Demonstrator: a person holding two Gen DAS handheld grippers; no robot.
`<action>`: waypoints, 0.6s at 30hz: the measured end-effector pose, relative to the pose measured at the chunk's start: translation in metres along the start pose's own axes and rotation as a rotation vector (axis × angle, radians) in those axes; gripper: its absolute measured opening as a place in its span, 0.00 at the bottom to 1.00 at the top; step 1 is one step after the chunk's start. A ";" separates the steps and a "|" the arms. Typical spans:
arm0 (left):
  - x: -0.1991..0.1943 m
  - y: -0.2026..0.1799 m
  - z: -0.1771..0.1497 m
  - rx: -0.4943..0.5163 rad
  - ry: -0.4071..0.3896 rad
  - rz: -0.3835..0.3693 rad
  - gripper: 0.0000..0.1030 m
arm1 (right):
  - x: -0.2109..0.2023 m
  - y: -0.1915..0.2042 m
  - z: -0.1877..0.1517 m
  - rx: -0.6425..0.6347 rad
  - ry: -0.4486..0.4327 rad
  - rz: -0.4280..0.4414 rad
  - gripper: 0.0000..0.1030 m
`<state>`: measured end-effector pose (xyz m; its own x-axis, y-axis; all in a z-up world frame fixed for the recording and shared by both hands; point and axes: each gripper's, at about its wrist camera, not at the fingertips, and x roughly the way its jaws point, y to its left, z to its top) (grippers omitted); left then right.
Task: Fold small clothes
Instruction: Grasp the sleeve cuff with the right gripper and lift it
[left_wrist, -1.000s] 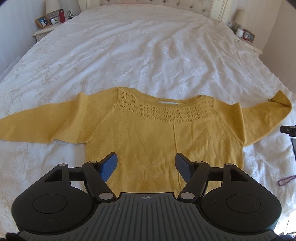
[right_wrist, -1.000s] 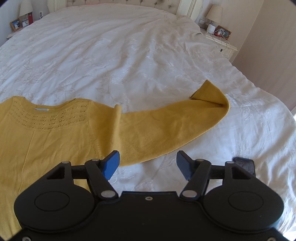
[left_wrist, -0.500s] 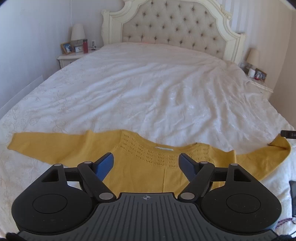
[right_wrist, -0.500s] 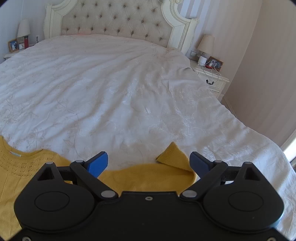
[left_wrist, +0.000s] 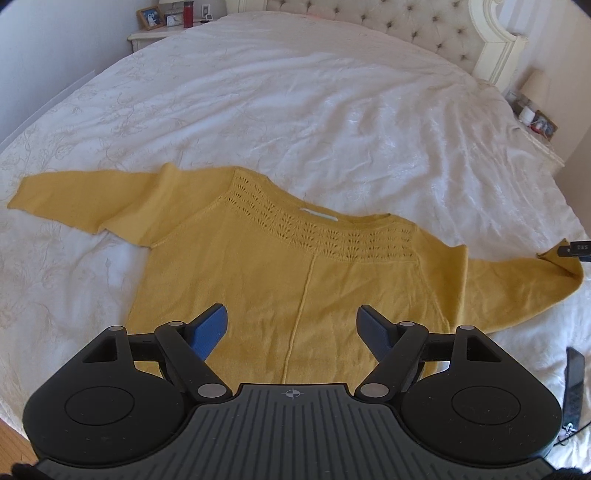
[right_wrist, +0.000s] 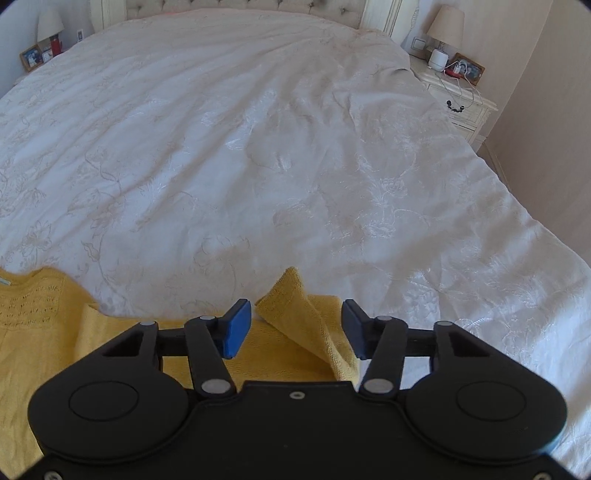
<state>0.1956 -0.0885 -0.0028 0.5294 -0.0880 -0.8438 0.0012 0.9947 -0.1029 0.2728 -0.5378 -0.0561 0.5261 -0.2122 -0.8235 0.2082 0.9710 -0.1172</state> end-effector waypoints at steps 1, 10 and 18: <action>0.001 0.000 0.000 -0.011 0.010 0.001 0.74 | 0.004 0.001 0.000 -0.016 0.011 0.001 0.48; 0.008 -0.008 -0.001 -0.023 0.052 0.011 0.74 | -0.001 -0.037 -0.009 0.115 -0.006 0.097 0.08; 0.014 -0.019 -0.003 -0.003 0.077 -0.007 0.74 | -0.055 -0.111 -0.035 0.413 -0.123 0.080 0.07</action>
<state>0.2005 -0.1087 -0.0142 0.4624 -0.0990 -0.8811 0.0017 0.9938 -0.1108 0.1920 -0.6299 -0.0173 0.6430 -0.1736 -0.7460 0.4619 0.8648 0.1968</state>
